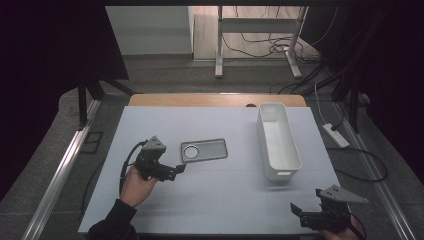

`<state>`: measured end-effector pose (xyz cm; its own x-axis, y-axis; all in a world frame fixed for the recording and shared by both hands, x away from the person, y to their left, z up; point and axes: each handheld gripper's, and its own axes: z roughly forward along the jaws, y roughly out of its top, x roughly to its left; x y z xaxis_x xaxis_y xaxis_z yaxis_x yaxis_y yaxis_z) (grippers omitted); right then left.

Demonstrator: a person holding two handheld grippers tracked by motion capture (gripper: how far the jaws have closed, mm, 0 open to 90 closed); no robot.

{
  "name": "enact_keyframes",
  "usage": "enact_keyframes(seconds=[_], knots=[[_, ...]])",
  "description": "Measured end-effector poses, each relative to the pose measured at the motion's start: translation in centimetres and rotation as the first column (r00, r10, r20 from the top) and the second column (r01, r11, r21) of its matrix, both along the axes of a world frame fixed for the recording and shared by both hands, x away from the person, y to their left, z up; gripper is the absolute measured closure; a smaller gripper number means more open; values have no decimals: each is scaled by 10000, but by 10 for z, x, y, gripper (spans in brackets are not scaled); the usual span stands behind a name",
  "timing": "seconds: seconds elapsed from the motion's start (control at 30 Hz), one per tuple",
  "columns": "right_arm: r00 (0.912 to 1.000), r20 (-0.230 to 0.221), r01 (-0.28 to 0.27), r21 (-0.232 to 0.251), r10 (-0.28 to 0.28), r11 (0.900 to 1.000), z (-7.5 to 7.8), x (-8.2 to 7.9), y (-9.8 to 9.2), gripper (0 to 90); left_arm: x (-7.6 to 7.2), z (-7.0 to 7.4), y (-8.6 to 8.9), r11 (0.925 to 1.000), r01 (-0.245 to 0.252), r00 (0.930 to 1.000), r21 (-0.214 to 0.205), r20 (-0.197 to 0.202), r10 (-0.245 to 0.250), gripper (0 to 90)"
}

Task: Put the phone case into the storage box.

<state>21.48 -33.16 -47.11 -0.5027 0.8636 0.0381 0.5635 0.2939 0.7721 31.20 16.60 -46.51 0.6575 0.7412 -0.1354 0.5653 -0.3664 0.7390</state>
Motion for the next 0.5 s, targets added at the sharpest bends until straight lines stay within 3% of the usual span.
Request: enact_keyframes(seconds=[0.5], knots=[[10000,-35,-28,39,28,10000,0,0,0,0,40,-2,-32,9987,404,9988,310,-278,-395,0]])
